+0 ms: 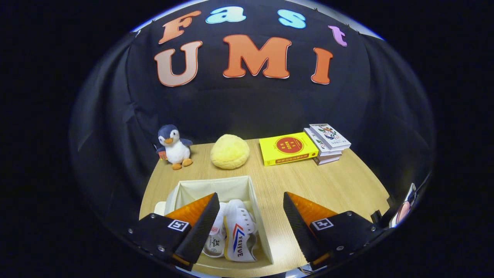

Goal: Open the storage box then place both shoes into the box .Put the left shoe in first, then the right shoe, with the right side of both shoes facing outward in a uniform manner.

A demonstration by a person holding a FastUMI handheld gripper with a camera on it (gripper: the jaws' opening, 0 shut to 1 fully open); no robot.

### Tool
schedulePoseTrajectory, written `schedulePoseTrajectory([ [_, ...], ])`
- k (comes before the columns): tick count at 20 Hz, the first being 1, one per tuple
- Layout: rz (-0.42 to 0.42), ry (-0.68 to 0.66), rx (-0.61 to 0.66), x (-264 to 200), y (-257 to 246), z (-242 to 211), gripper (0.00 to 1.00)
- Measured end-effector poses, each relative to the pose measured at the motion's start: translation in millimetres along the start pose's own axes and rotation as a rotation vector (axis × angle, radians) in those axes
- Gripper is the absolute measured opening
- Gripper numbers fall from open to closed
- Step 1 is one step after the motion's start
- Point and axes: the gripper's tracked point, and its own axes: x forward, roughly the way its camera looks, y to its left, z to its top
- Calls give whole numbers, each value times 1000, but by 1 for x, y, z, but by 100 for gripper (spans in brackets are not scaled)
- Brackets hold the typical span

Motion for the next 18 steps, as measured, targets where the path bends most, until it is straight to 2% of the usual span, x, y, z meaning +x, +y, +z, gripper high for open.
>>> schedulePoseTrajectory([
  [7, 17, -169, -4, -34, -57, 60, 99],
  [10, 79, -233, 48, -48, -73, 81, 99],
  [18, 89, -385, 32, -66, -149, 107, 99],
])
